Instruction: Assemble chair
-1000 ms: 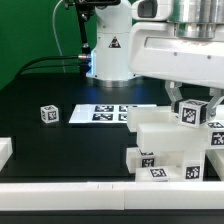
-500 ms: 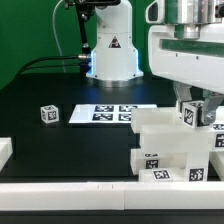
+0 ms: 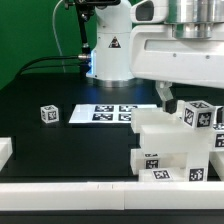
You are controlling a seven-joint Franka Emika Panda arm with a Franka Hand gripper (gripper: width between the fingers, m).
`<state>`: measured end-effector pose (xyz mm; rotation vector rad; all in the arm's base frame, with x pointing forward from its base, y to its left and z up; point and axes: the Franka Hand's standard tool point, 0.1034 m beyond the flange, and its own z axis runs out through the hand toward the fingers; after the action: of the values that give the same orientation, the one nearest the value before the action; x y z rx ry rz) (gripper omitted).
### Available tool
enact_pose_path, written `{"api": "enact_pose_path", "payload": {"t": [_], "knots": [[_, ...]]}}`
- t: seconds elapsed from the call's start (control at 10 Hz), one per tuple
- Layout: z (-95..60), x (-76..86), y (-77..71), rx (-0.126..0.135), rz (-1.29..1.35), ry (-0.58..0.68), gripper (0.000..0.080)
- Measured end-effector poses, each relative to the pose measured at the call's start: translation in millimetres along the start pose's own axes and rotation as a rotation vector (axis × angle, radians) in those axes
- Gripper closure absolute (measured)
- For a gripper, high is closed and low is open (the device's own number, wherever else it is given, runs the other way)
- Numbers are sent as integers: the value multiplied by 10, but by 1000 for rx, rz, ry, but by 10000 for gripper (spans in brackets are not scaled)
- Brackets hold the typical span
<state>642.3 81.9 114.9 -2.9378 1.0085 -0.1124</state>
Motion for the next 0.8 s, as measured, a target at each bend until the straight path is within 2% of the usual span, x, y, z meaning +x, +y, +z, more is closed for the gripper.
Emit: {"api": "enact_pose_path", "payload": {"t": [0.3,0.5,0.8], "knots": [[1,21,18,-3,-238,5,150],[-4,11,1,-21,-506,11,150],[-1,14,9,-21,-500,11,162]]}}
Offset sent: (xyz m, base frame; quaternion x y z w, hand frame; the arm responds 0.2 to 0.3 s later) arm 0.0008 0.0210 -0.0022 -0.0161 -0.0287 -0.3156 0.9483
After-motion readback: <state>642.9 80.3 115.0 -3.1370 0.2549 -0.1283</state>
